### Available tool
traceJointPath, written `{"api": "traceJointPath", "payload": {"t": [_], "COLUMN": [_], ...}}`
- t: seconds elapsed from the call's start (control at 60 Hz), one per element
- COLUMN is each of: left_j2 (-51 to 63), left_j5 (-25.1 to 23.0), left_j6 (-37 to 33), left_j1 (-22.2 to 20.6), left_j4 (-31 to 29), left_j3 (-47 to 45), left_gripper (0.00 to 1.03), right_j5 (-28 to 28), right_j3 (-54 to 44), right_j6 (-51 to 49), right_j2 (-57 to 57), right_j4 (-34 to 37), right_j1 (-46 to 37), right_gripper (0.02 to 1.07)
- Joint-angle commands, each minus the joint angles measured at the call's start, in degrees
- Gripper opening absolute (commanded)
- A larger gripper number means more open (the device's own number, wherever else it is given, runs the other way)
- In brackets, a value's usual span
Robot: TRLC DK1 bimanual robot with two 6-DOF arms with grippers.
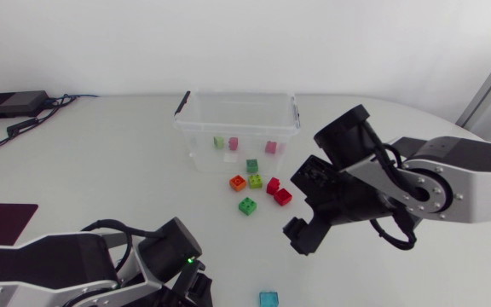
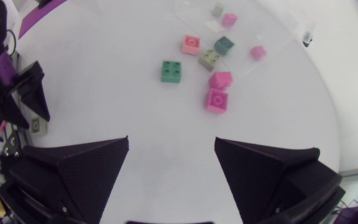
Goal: Pick up the duplo bricks and place them in the container
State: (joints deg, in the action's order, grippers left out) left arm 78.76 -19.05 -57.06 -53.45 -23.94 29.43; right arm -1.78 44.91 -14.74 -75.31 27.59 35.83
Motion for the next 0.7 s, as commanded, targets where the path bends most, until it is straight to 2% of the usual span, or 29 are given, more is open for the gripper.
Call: {"api": "traceJointPath", "payload": {"t": [0.0, 0.05, 0.117, 0.15, 0.417, 0.55, 0.683], "left_j2": [1.6, 2.1, 2.9, 3.2, 6.3, 6.1, 3.6], "left_j5": [0.0, 0.0, 0.0, 0.0, 0.1, 0.1, 0.1], "left_j6": [-0.4, -0.4, -0.4, -0.4, 0.4, -0.2, -0.7], "left_j1": [-0.5, -0.4, -0.2, -0.1, 0.2, 3.1, 6.2], "left_j4": [0.1, 0.1, 0.1, 0.1, -0.1, -0.3, -2.3], "left_j3": [1.6, 1.8, 2.3, 2.5, 3.5, 4.0, 3.6], "left_gripper": [0.75, 0.66, 0.47, 0.42, 0.41, 0.40, 0.40], "right_j5": [-1.6, -3.9, -5.2, -5.7, -6.4, -6.4, -6.4], "right_j3": [-0.6, -1.7, -2.9, -3.7, -8.0, -9.0, -9.4], "right_j6": [-4.5, -6.6, -8.5, -9.3, -11.4, -11.5, -11.5], "right_j2": [0.4, 1.3, 2.4, 3.0, 3.9, 3.5, 3.2], "right_j4": [3.0, 3.5, 3.4, 3.3, 2.5, 2.1, 1.7], "right_j1": [0.9, 1.0, 1.7, 2.5, 9.3, 12.3, 14.3], "right_gripper": [1.02, 1.02, 1.02, 1.02, 1.02, 1.02, 0.97]}}
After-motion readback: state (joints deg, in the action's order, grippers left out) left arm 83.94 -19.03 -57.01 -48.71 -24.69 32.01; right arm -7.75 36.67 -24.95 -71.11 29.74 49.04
